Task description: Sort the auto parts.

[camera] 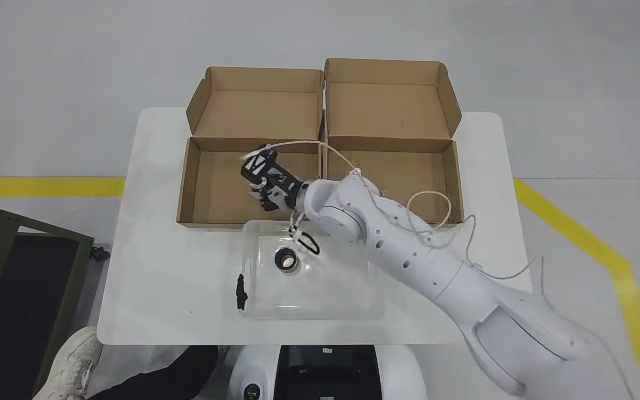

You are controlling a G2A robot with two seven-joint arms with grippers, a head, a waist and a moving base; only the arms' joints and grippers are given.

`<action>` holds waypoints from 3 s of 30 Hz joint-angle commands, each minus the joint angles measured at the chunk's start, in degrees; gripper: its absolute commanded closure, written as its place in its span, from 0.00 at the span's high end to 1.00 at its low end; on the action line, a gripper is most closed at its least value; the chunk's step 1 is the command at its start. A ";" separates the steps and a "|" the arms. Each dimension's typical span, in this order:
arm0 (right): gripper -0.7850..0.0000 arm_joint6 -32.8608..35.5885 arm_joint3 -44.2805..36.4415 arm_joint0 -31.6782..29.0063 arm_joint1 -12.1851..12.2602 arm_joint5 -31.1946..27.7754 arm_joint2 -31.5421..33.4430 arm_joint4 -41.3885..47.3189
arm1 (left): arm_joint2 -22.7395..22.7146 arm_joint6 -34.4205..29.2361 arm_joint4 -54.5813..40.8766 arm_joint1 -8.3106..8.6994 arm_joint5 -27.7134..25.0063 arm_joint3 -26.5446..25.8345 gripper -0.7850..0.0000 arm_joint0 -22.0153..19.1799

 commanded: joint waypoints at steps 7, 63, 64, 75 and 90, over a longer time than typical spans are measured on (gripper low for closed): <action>0.00 0.36 6.51 1.95 -3.40 1.10 -2.16 -1.67 | 0.00 0.00 0.00 0.00 0.00 0.00 1.00 0.00; 1.00 17.62 -35.24 -24.09 3.40 -16.59 15.95 -20.58 | 0.00 0.00 0.00 0.00 0.00 0.00 1.00 0.00; 1.00 17.47 -35.41 -24.60 3.59 -17.39 16.22 -20.74 | 0.00 0.00 0.00 0.00 0.00 0.00 1.00 0.00; 1.00 16.53 -38.11 -29.75 5.68 -24.91 17.52 -27.39 | 0.00 0.00 0.00 0.00 0.00 0.00 1.00 0.00; 1.00 17.12 -33.92 -30.92 6.27 -24.48 17.01 -29.31 | 0.00 0.00 0.00 0.00 0.00 0.00 1.00 0.00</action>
